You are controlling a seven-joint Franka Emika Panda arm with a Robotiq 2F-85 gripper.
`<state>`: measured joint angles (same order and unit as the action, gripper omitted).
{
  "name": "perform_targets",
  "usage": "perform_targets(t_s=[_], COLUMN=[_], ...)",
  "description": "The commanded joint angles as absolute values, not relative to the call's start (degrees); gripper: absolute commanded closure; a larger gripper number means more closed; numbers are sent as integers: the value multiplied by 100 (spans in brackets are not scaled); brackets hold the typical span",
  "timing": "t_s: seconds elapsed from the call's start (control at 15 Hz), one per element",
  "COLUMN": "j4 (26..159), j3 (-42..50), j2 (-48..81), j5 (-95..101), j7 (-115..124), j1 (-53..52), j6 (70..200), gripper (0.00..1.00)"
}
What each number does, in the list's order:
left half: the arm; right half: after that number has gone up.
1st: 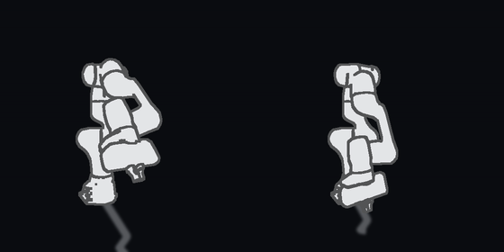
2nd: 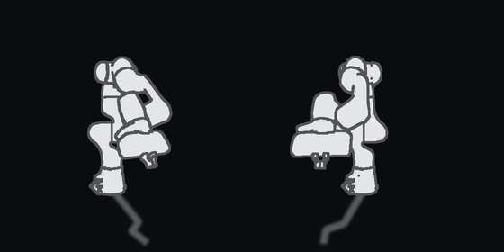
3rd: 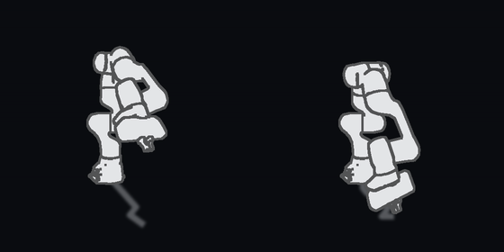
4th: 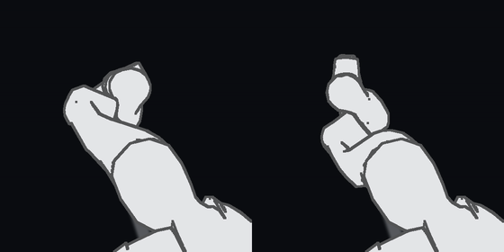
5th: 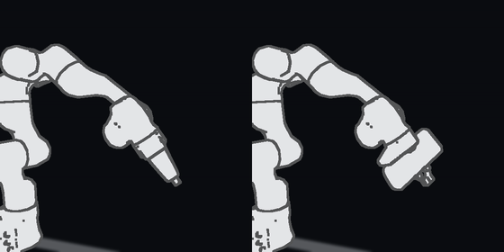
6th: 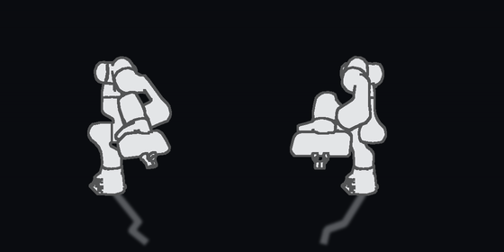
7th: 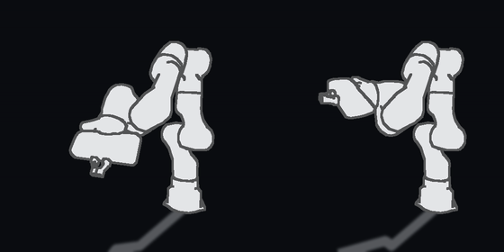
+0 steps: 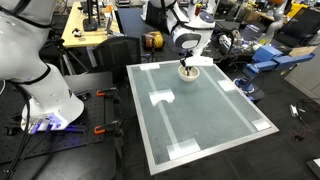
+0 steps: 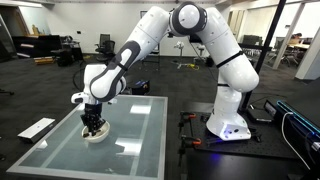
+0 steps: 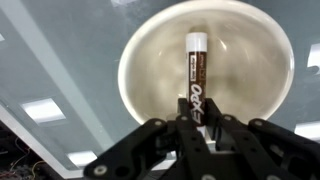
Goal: Remove the black marker from the white bowl
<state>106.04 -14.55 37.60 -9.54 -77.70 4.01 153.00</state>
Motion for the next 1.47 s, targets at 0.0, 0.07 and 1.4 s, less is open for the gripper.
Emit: perform_targets(t_s=[0.0, 0.07, 1.4], j4=[10827, 10900, 13623], j3=[-1589, -1539, -53], j2=[3493, 3402, 552], j5=[-892, -885, 378], j7=[-7688, -7573, -3280], j1=[518, 474, 326], j6=[15517, 15572, 16345], gripper=[95, 95, 95])
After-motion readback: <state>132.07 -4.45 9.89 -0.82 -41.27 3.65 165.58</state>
